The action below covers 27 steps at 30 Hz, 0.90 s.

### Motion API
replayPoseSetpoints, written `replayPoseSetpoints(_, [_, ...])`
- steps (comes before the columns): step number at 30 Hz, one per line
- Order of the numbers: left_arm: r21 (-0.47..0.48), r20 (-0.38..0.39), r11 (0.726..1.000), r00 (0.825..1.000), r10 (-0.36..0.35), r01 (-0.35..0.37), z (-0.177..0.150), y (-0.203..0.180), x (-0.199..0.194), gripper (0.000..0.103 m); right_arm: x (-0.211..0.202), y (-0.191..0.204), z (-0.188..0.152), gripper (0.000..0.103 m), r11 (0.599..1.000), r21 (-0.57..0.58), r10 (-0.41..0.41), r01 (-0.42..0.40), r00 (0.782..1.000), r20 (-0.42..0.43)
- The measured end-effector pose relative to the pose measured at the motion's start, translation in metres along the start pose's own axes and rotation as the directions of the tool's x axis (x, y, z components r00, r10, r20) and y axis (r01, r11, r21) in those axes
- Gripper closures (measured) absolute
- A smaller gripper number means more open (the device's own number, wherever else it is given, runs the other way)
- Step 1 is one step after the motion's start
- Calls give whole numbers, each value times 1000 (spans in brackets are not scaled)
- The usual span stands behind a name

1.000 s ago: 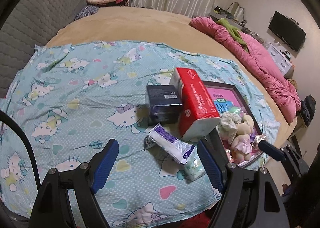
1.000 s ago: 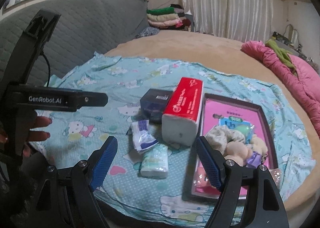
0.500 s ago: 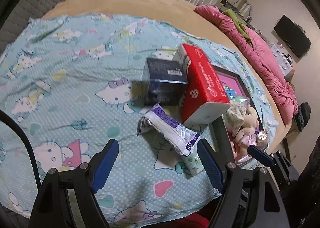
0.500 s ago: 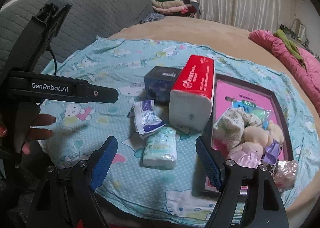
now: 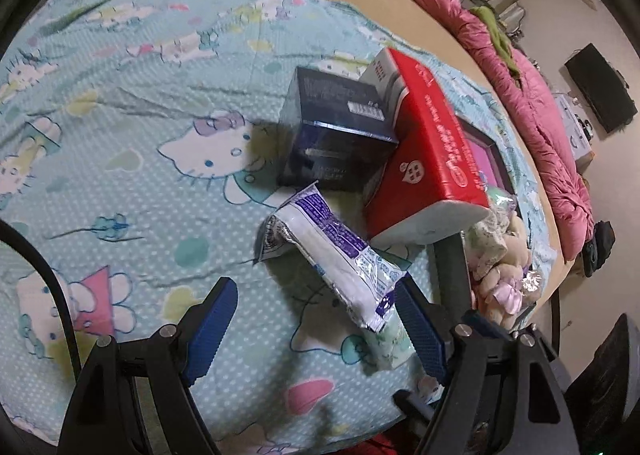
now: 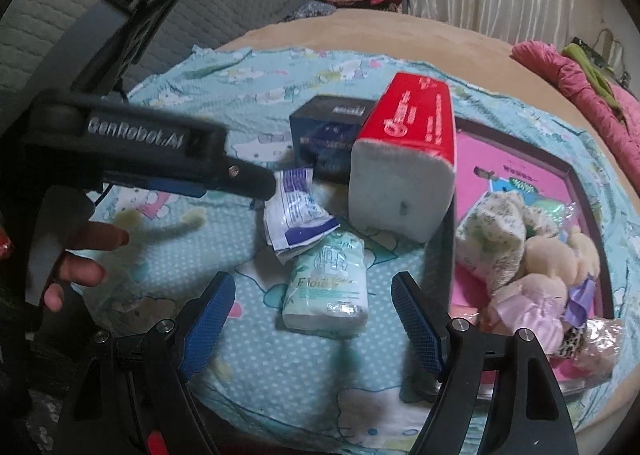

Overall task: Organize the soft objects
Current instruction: 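Grasp the white-purple wrapped pack with the left tool while the right tool grasps the green tissue pack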

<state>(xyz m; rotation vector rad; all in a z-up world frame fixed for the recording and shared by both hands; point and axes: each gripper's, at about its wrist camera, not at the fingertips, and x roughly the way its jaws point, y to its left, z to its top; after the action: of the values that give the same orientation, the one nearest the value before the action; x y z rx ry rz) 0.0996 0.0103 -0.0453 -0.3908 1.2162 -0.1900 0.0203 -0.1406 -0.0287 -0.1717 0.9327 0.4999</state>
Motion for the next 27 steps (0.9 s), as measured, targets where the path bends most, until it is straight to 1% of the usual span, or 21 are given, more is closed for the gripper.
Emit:
replayPoseSetpoints(3, [-36,-30,999,999,-28,27,6,2,13,23,8,-2,0,21,1000,4,4,-4,1000,-12])
replayPoseSetpoints(8, [-97,-40,994,998,-58,54,15,6,28,23,14,-8,0,21,1000,22,10,-9,1000,-14])
replayPoseSetpoints(11, [-122,-50,992,998,-49,43,18,8,36,23,18,-12,1,21,999,31,11,-10,1000,-23])
replayPoseSetpoints(12, [-133,-53,990,997,-53,45,19,9,38,23,20,-13,0,21,999,31,10,-9,1000,-26])
replayPoseSetpoints(13, [-146,-59,987,996,-72,62,20,9,41,23,23,-13,0,21,1000,30,10,-9,1000,-28])
replayPoseSetpoints(17, [-162,-80,984,992,-93,79,22,8,50,23,32,-11,0,21,1000,13,0,0,999,-48])
replayPoseSetpoints(22, [-173,-115,981,987,-112,91,23,4,61,36,42,-12,1,21,1000,1,-9,9,998,-60])
replayPoseSetpoints(26, [-182,-119,978,984,-130,107,23,3,66,46,48,-19,2,21,1000,13,-15,15,998,-63])
replayPoseSetpoints(27, [-178,-119,977,984,-135,113,23,3,67,51,49,-21,3,21,1000,17,-17,18,998,-61])
